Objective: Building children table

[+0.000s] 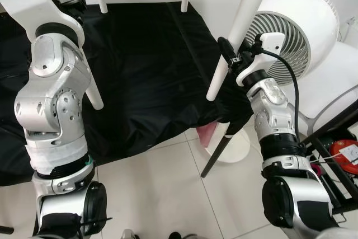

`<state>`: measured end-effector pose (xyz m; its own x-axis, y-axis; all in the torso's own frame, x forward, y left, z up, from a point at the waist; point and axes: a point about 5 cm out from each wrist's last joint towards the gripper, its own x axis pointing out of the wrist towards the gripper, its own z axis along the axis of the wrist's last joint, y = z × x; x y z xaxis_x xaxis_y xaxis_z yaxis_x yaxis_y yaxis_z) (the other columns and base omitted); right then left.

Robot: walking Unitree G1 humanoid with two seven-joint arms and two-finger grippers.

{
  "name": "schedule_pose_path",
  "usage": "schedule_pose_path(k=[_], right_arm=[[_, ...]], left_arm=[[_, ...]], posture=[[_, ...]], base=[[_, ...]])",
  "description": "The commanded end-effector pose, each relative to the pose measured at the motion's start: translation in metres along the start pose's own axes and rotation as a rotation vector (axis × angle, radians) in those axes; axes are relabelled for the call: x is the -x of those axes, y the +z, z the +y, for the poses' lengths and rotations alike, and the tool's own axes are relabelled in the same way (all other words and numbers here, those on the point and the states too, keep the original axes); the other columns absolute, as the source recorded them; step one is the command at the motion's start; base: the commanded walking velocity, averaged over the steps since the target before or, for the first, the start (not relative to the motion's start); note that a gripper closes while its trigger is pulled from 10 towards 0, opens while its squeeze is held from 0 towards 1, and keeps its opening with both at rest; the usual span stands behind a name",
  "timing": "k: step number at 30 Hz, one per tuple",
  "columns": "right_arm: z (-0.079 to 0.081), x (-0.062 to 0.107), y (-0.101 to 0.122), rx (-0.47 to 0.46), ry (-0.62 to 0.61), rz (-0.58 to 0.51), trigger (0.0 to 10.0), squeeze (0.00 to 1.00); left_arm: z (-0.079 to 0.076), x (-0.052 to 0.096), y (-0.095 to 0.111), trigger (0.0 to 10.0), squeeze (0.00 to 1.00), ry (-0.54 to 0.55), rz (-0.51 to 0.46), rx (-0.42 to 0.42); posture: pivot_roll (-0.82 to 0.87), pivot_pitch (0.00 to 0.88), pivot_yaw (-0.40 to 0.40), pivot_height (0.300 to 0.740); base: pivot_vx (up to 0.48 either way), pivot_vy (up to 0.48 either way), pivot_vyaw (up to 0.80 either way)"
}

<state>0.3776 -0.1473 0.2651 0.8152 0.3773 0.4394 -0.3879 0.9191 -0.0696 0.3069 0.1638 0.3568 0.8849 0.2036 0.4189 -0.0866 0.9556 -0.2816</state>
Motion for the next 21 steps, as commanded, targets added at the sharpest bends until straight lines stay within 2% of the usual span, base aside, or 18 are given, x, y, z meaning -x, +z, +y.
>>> schedule_pose_path(k=[1,7,12,21], right_arm=[[0.064,0.002,-0.040,-0.053,0.358,0.191,10.0,0.00],[0.056,0.017,-0.042,-0.059,0.350,0.206,10.0,0.00],[0.049,0.031,-0.044,-0.057,0.344,0.230,10.0,0.00],[0.044,0.043,-0.040,-0.044,0.328,0.237,10.0,0.00]], left_arm=[[-0.046,0.013,-0.061,10.0,0.00,-0.284,0.330,0.020],[-0.045,0.016,-0.070,10.0,0.00,-0.290,0.379,0.061],[-0.041,0.016,-0.075,10.0,0.00,-0.262,0.373,0.052],[-0.040,0.017,-0.078,10.0,0.00,-0.258,0.375,-0.008]], posture=[[0.02,0.233,-0.059,0.740],[0.01,0.234,-0.057,0.740],[0.01,0.235,-0.056,0.740],[0.00,0.229,-0.054,0.740]], base=[[0.000,0.000,0.00],[0.000,0.000,0.00],[0.000,0.462,0.00],[0.000,0.000,0.00]])
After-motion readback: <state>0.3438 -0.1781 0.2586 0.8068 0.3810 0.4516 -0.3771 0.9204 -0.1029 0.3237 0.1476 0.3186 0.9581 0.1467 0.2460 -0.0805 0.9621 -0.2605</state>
